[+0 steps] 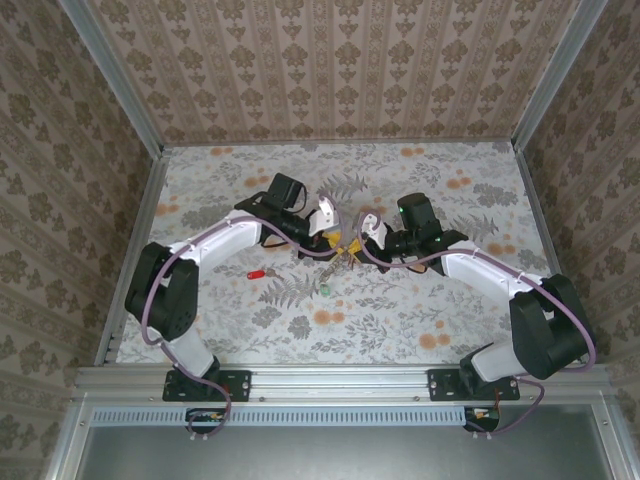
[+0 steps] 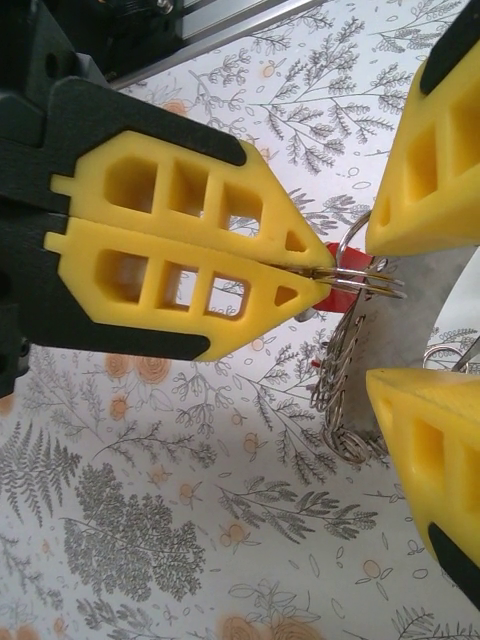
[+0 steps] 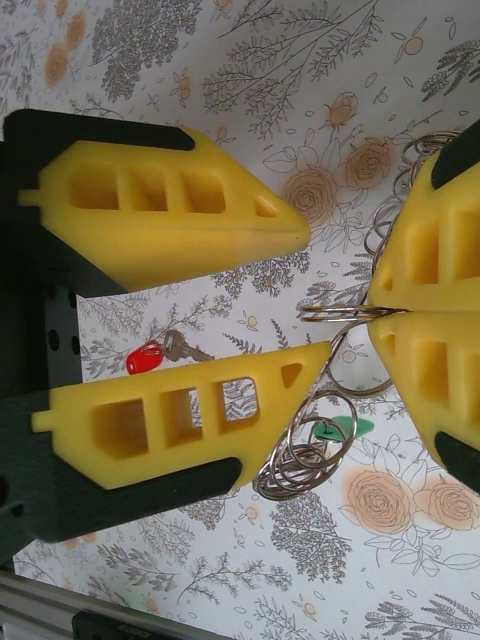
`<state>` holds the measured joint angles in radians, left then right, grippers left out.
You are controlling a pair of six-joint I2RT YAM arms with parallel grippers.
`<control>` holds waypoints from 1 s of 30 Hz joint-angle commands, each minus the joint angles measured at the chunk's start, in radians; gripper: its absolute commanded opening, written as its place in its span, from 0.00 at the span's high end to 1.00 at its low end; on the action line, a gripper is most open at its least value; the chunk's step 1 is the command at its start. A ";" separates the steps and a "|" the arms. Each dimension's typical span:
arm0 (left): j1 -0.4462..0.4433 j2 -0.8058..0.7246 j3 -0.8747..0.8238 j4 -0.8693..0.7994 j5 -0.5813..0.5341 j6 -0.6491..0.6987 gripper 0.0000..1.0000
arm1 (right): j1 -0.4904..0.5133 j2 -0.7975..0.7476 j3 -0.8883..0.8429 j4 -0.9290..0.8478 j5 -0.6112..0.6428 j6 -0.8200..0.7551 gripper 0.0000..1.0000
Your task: Put the keys on the keyring
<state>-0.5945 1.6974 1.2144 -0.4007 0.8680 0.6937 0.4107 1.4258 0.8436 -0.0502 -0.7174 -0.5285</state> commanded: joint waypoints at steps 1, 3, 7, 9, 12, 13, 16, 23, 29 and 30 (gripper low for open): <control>-0.003 0.018 0.041 -0.057 0.003 0.056 0.65 | 0.005 -0.021 0.003 0.050 -0.012 -0.010 1.00; -0.005 0.024 0.049 -0.065 0.006 0.062 0.68 | 0.004 -0.021 0.003 0.052 -0.016 -0.009 1.00; -0.013 0.040 0.071 -0.091 0.002 0.076 0.74 | 0.004 -0.019 0.002 0.062 -0.022 -0.001 1.00; -0.017 0.049 0.084 -0.106 0.002 0.080 0.75 | 0.004 -0.019 0.002 0.070 -0.025 0.001 1.00; -0.025 0.063 0.102 -0.124 -0.004 0.088 0.79 | 0.004 -0.019 0.000 0.079 -0.027 0.007 1.00; -0.027 0.066 0.104 -0.128 -0.004 0.089 0.81 | 0.004 -0.019 0.000 0.082 -0.028 0.009 1.00; -0.030 0.070 0.106 -0.130 -0.001 0.092 0.87 | 0.004 -0.019 0.000 0.085 -0.028 0.011 1.00; -0.033 0.058 0.085 -0.106 0.028 0.081 1.00 | 0.004 -0.018 -0.019 0.119 -0.025 0.036 1.00; -0.009 0.006 -0.018 0.137 0.163 -0.066 1.00 | 0.001 0.000 -0.086 0.254 0.004 0.135 0.89; -0.007 -0.001 -0.031 0.167 0.181 -0.084 1.00 | 0.000 0.002 -0.100 0.287 0.005 0.155 0.87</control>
<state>-0.6010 1.7473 1.2125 -0.3664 0.9272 0.6930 0.4080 1.4261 0.7727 0.0998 -0.7067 -0.4393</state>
